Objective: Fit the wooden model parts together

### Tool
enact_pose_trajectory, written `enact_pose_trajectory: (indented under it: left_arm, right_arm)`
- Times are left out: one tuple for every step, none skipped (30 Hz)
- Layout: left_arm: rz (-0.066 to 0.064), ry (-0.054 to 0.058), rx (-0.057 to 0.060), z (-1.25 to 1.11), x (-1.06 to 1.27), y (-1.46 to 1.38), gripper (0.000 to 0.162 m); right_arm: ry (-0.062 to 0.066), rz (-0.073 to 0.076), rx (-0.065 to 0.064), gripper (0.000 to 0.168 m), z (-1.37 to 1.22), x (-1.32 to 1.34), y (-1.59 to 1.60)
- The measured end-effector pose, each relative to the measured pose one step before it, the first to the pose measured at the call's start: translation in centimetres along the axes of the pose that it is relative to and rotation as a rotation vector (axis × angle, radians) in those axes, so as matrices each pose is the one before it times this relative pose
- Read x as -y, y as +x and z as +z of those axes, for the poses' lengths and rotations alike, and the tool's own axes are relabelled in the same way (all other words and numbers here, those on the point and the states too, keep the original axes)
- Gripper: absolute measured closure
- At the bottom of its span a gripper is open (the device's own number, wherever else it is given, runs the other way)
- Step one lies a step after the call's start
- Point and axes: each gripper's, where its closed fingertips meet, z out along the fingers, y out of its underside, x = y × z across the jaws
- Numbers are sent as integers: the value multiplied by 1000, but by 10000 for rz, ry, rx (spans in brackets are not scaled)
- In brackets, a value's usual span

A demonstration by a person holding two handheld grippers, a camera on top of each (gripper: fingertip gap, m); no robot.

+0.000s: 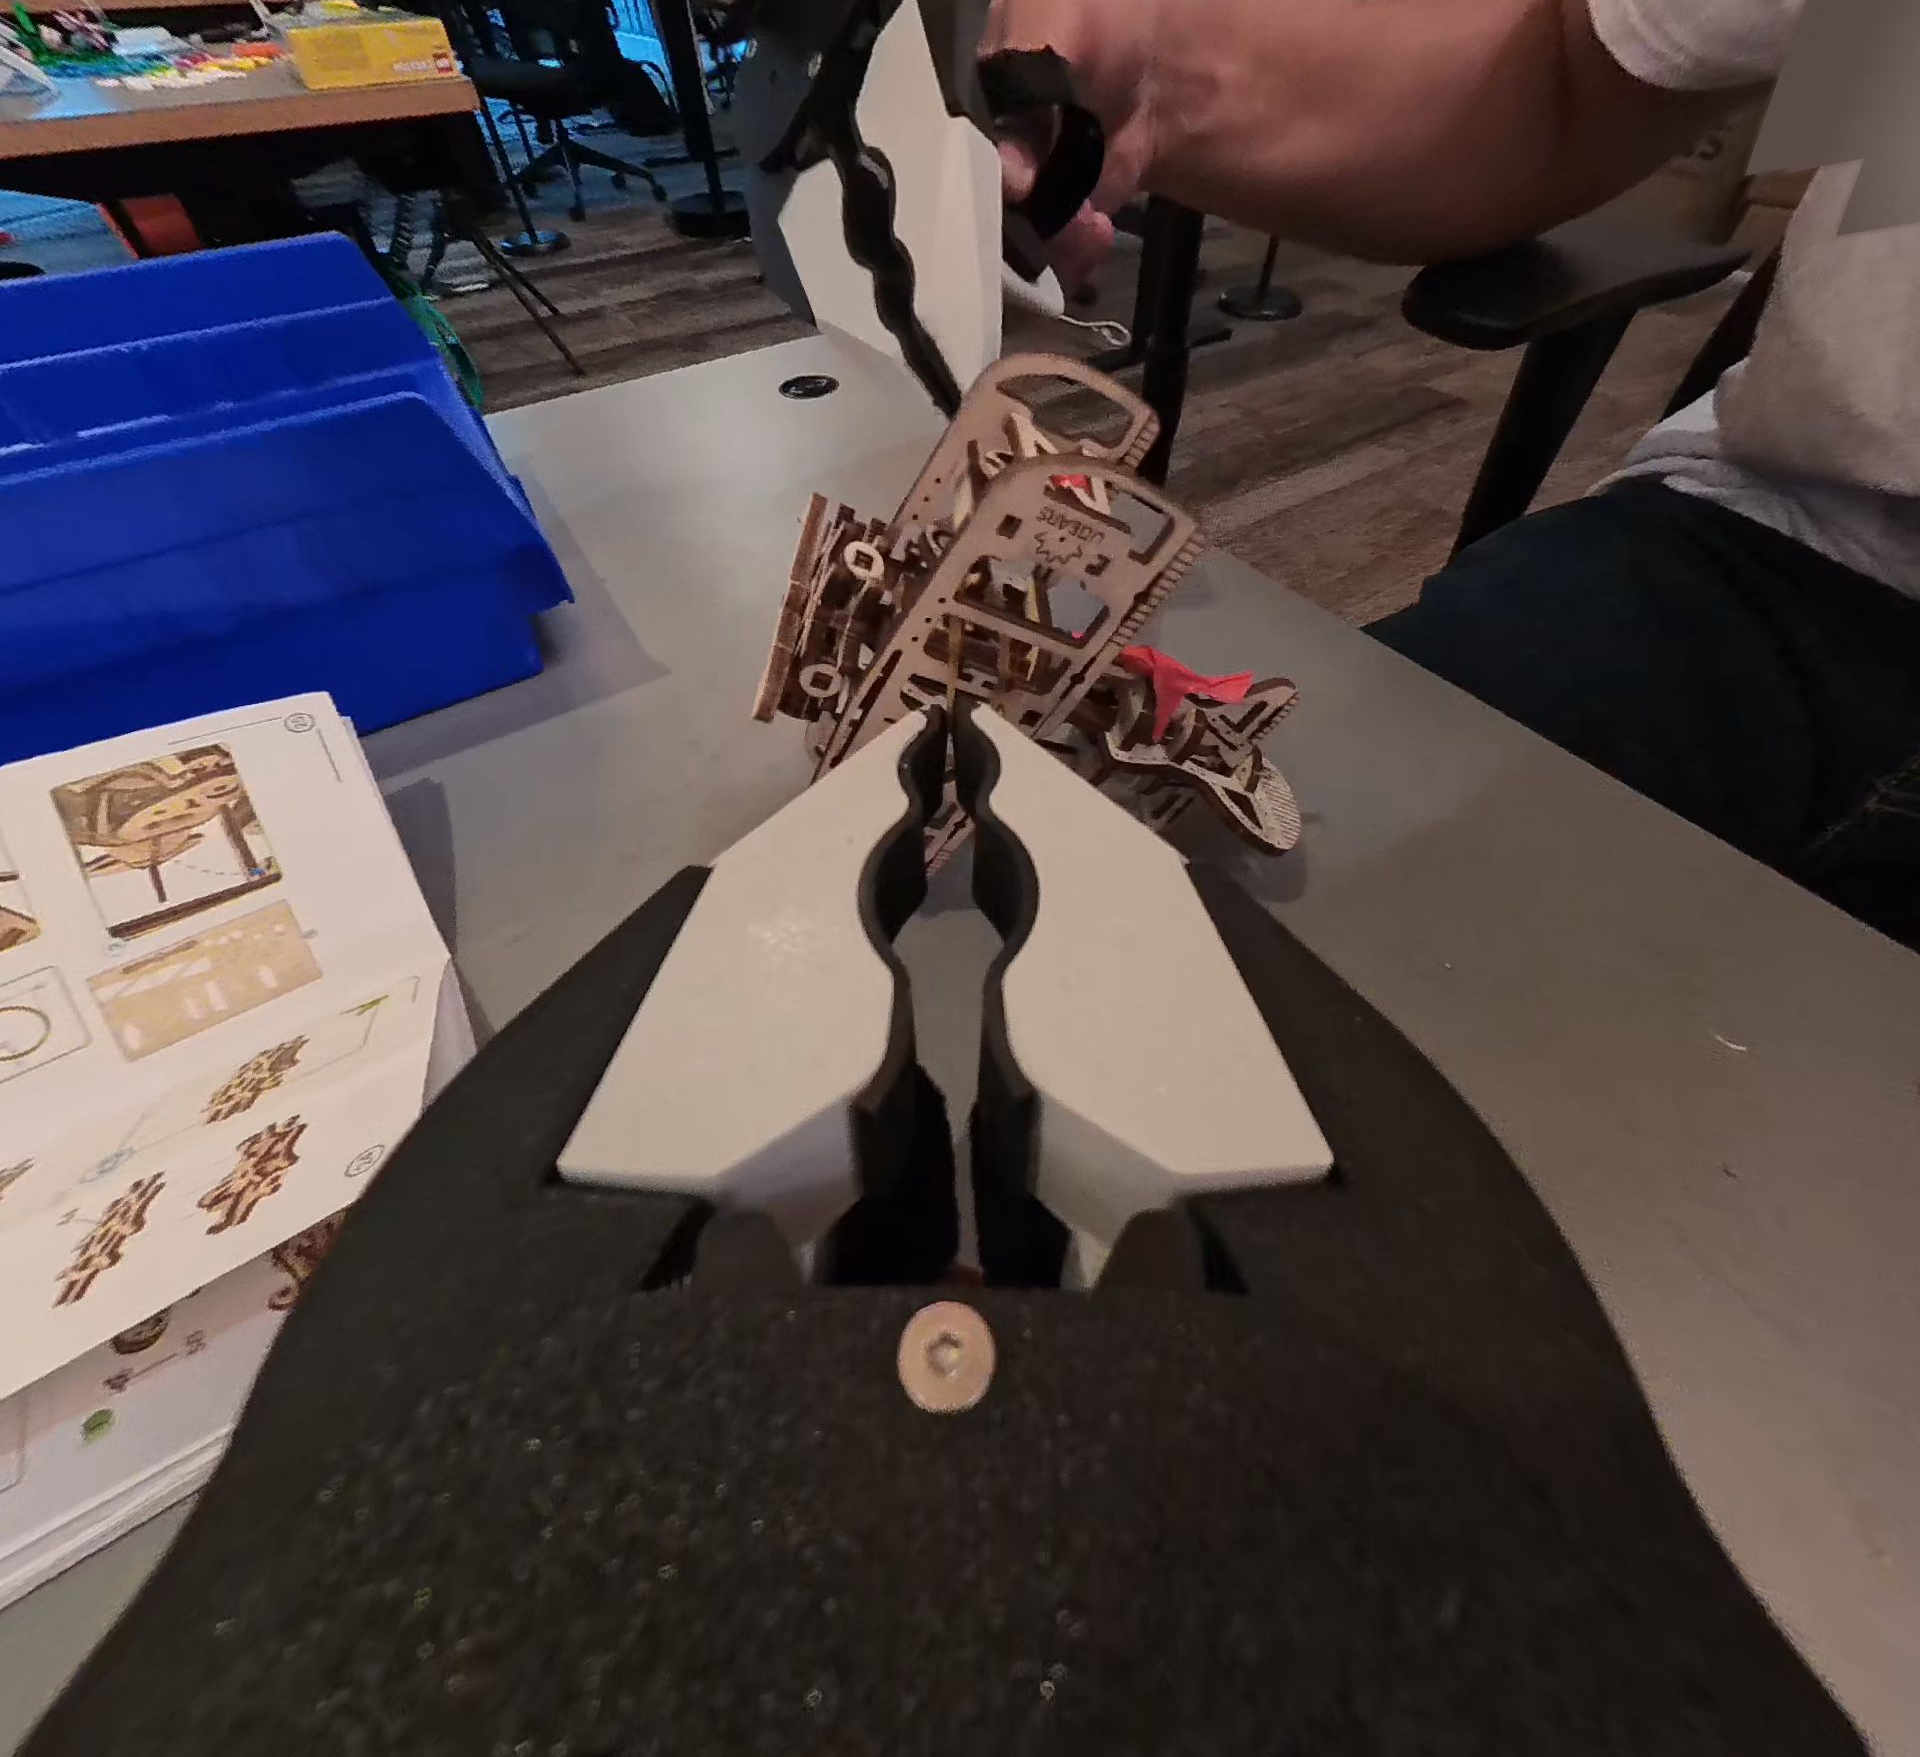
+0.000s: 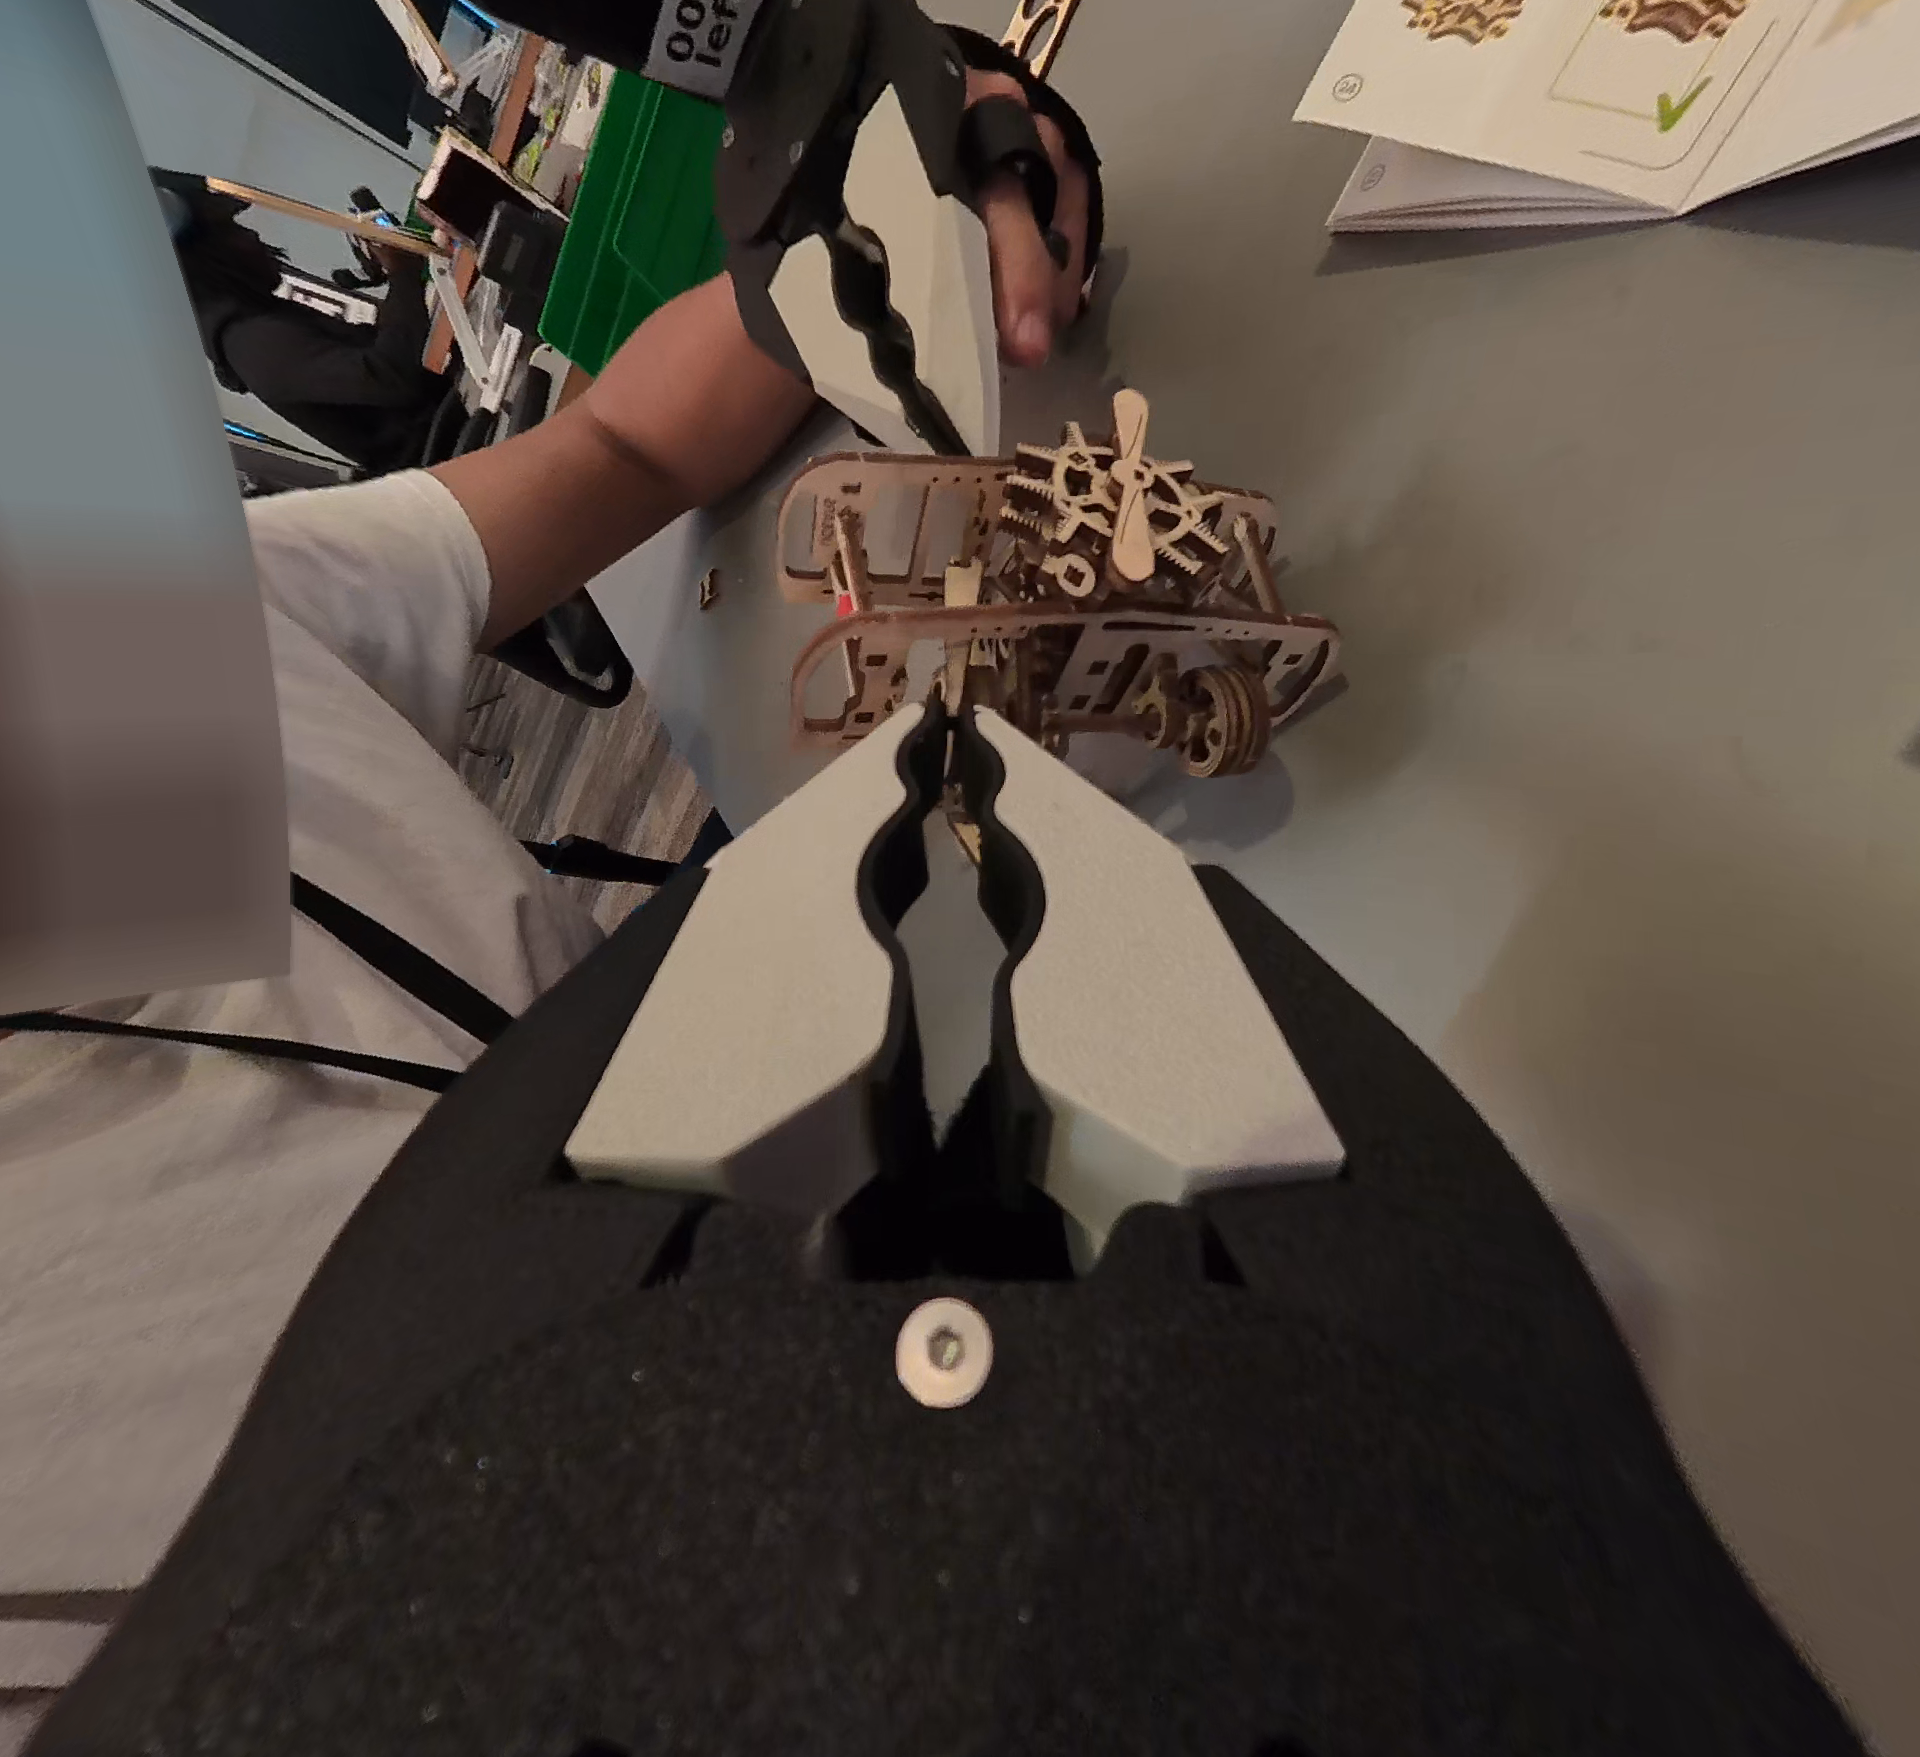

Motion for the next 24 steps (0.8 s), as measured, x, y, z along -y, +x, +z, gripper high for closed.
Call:
enact_pose_trajectory:
  left_arm:
    - [1, 65, 140, -69, 95, -157, 162]
    - [-49, 104, 98, -101, 134, -180, 162]
    - [-99, 115, 118, -125, 162, -265, 162]
    - [-198, 110, 241, -102, 150, -521, 162]
    - [-220, 72, 79, -65, 118, -342, 162]
    - [-177, 16, 5, -30, 32, -193, 162]
    - [-120, -16, 4, 14, 1, -141, 162]
    - [-41, -45, -66, 36, -56, 34, 162]
    - [13, -38, -91, 36, -42, 137, 162]
    - [-6, -42, 8, 62, -49, -18, 160]
    - [26, -59, -145, 93, -67, 227, 149]
    - [72, -84, -278, 121, -106, 460, 139]
    - [101, -123, -189, 183, -152, 365, 133]
    - [197, -143, -220, 264, -182, 495, 125]
    - [324, -275, -145, 382, -357, 438, 118]
    - [484, -262, 160, 437, -335, 50, 113]
    - [561, -200, 235, 441, -269, 67, 108]
    - [604, -199, 226, 387, -256, 116, 105]
    - [471, -70, 336, 257, -86, -36, 105]
    - [300, -44, 251, 110, -82, 39, 104]
    - [216, -6, 202, -77, -70, -44, 106]
    - [39, 70, 96, -261, 26, -49, 110]
    - [-155, 125, 50, -406, 100, -156, 119]
    - [-332, 212, 107, -509, 232, -379, 133]
  right_arm:
    - [-41, -87, -53, 168, 21, -117, -102]
    - [-61, -49, 4, 168, 40, -97, -124]
    - [-41, 3, 73, 168, 33, -37, -168]
    - [2, 22, -14, 168, 14, 24, 26]
    - [-7, -15, -46, 168, 7, 11, 97]
    - [2, 12, -13, 168, 2, 13, 86]
    - [-18, 30, -2, 168, -7, 9, 85]
    - [12, -8, -8, 168, -24, 53, 76]
    - [6, 25, 24, 168, -26, 36, 30]
    - [-1, 36, 17, 168, 7, 35, 42]
    - [6, -4, -2, 168, 24, 28, 22]
    - [-14, -1, 4, 168, 58, -6, 7]
    - [-20, 38, 12, 168, 69, -24, 7]
    - [-10, 61, 19, 168, 61, -18, -3]
    - [-6, 62, 14, 168, 55, -23, 15]
    - [-31, 76, 11, 168, 30, -55, 16]
    - [1, 46, 0, 168, 1, -2, 19]
    - [6, 40, 20, 168, -9, 20, -27]
    - [-19, 45, 15, 168, -4, -15, 4]
    - [-20, 45, 6, 168, -2, -26, 8]
    - [-28, 58, 42, 168, -6, -44, -31]
    - [-40, 61, 41, 168, 29, -30, -23]
    - [-14, 7, 33, 168, 10, -47, 38]
    - [0, 5, 29, 168, 17, -20, -13]
